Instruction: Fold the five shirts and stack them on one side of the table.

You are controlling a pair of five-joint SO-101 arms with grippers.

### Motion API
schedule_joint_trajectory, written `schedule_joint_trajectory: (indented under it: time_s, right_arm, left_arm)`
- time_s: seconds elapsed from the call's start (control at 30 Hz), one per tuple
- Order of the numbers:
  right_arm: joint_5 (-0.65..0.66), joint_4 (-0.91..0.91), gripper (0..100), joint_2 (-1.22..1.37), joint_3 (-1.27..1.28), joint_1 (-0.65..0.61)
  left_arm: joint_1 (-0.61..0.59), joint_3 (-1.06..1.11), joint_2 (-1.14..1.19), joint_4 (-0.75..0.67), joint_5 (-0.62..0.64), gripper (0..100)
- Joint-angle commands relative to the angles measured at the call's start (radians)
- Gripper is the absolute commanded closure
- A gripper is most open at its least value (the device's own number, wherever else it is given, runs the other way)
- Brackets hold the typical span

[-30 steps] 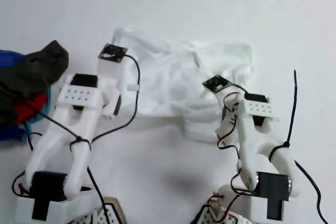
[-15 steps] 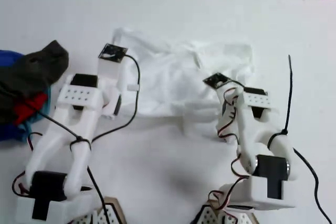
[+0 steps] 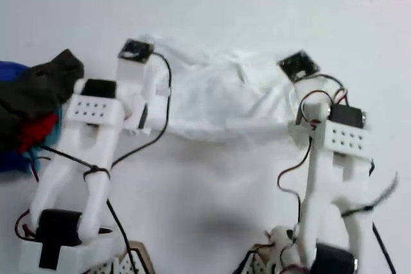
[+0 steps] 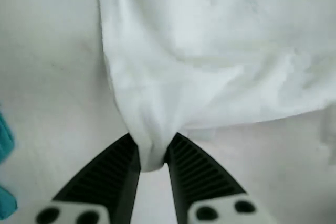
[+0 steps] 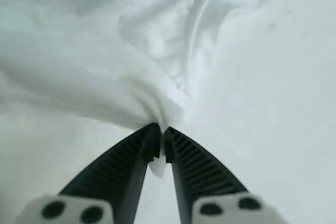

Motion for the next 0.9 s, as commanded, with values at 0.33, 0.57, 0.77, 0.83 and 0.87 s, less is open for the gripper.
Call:
schedule_joint_trajectory:
  time_s: [0.33,0.57,0.77,0.83,0.87]
  right_arm:
    - [-0.17,-0.119,98.0,-0.15,-0.267,0.016]
    - [-0.178,-0.068,98.0,-0.143,-0.529,0.016]
    - [-0.181,-0.045,98.0,-0.151,-0.715,0.05]
    - [-0.181,-0.045,98.0,-0.148,-0.779,0.077]
    - [-0.181,-0.045,98.0,-0.148,-0.809,0.093]
  left_arm:
    - [0.005,-0.44,-0.035,0.288,-0.025,97]
    - [0.005,-0.766,-0.035,0.451,0.021,97]
    - [0.003,-0.926,-0.037,0.459,0.034,97]
    - [0.003,-0.975,-0.038,0.459,0.034,97]
    - [0.003,-1.001,-0.038,0.46,0.034,97]
